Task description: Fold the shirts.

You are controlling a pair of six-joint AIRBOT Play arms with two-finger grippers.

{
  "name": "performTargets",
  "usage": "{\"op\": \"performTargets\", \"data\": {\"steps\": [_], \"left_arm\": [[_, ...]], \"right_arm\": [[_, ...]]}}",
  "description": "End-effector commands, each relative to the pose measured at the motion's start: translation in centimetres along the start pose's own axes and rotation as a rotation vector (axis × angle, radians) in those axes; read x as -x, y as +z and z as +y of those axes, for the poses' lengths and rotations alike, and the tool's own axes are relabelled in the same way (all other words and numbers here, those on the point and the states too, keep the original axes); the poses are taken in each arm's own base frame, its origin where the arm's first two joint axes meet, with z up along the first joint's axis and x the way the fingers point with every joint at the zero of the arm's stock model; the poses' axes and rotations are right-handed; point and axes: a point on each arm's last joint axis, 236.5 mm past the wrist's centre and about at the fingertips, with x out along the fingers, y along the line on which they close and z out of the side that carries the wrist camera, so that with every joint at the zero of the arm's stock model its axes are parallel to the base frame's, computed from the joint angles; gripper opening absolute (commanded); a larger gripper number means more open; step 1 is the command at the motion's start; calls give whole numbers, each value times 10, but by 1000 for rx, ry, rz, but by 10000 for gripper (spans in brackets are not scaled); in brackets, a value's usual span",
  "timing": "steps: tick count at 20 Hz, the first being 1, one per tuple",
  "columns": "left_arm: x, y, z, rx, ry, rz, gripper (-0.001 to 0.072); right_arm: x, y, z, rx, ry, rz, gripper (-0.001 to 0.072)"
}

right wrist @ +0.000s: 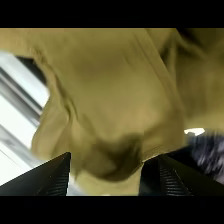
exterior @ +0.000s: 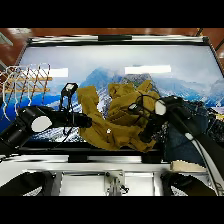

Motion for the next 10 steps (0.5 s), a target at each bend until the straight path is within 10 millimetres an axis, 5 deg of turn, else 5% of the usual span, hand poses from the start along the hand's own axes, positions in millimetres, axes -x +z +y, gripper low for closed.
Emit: {"op": "performTargets", "data": {"steps": [1,3,4,6,10], "left_arm": [[0,1,-1,10,-4,-2,51],[0,1,0,10,-4,-2,51],[0,1,0,10,-4,-2,51],[0,1,0,9,-4,-2,51],[3,5,-1,-9,-4,-13,51]], "right_arm": [[-35,6,-9,114,-22,92,666],[-45,5,-16,91,-34,122,661],[-46,3,-22,79,-55,135,540],[-40,2,-29,44,-96,127,109],[1,3,-24,14,-160,17,65]]}}
